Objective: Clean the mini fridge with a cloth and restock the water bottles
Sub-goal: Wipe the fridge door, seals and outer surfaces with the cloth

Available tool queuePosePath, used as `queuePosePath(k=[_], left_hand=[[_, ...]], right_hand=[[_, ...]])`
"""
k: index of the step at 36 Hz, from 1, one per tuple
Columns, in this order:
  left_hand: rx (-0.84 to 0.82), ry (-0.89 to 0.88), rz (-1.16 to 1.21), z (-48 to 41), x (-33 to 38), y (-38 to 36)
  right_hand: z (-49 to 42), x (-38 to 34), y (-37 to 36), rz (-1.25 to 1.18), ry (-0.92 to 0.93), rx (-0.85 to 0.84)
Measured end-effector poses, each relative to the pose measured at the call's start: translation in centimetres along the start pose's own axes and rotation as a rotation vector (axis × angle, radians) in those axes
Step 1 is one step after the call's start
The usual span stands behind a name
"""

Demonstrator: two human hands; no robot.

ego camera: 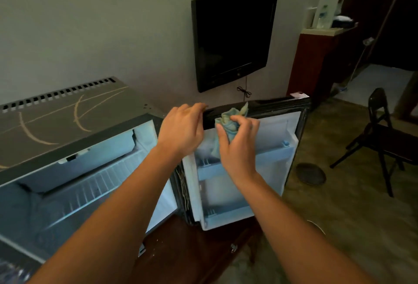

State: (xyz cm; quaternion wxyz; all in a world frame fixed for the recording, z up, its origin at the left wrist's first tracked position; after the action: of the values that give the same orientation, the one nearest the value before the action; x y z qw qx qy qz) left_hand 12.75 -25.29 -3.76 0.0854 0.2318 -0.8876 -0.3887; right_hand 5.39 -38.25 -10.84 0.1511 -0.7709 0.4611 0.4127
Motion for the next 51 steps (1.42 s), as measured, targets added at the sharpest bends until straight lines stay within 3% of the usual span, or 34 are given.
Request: queuePosePath(k=[5,9,17,22,27,35,40,45,51], left_hand=[[0.097,0.145,-0.011,-0.4,2.1,-1.7],[0.115,0.219,-0.035,-0.5,1.5,-1.7],[0.088,0.144,-0.068,-0.5,2.6,-1.0],[0.128,0.103,-0.102,-0.9,4.4,-1.5],[0.151,0.156,-0.069,-0.2,4.1,-2.0],[0.171,0.144,-0.042,-0.1,4.3,-1.5],[0.187,0.136,-0.072,-1.0,4.9,-1.8],[0.154,0.084,-0.047,-1.9,5.6,-3.0],[0.143,0.082,-0.041,-1.8,4.8,-3.3]], right_hand=[[-1.2,0.3,-0.1,0.131,0.128,-0.036],[-2.9,1.7,1.8,0.099,0.037,0.03],[-4.1,2.0,3.3,-0.019,-0.087,0.083],[-3.4,0.9,2.9,0.035,0.063,-0.033],[-3.3,0.7,2.4,0.204,0.181,-0.015],[-5.8,3.7,7.1,0.179,-0.074,0.139],[-5.8,3.3,6.9,0.193,0.019,0.042],[-5.1,1.8,5.0,0.299,0.299,-0.103],[-6.5,4.5,8.3,0.338,0.148,0.043]])
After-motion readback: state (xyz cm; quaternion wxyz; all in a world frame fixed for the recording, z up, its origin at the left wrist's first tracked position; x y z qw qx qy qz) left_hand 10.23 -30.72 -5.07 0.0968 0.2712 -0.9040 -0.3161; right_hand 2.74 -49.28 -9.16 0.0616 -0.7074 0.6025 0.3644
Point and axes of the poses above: each hand's wrist, its own z-axis away from the middle knuckle, its own y-axis out of the back of the hand, x = y × z, the point moved 2 cm from there along -z, towards the middle knuckle, and after that the axes turned 11 degrees about -y, right-handed, at the moved point
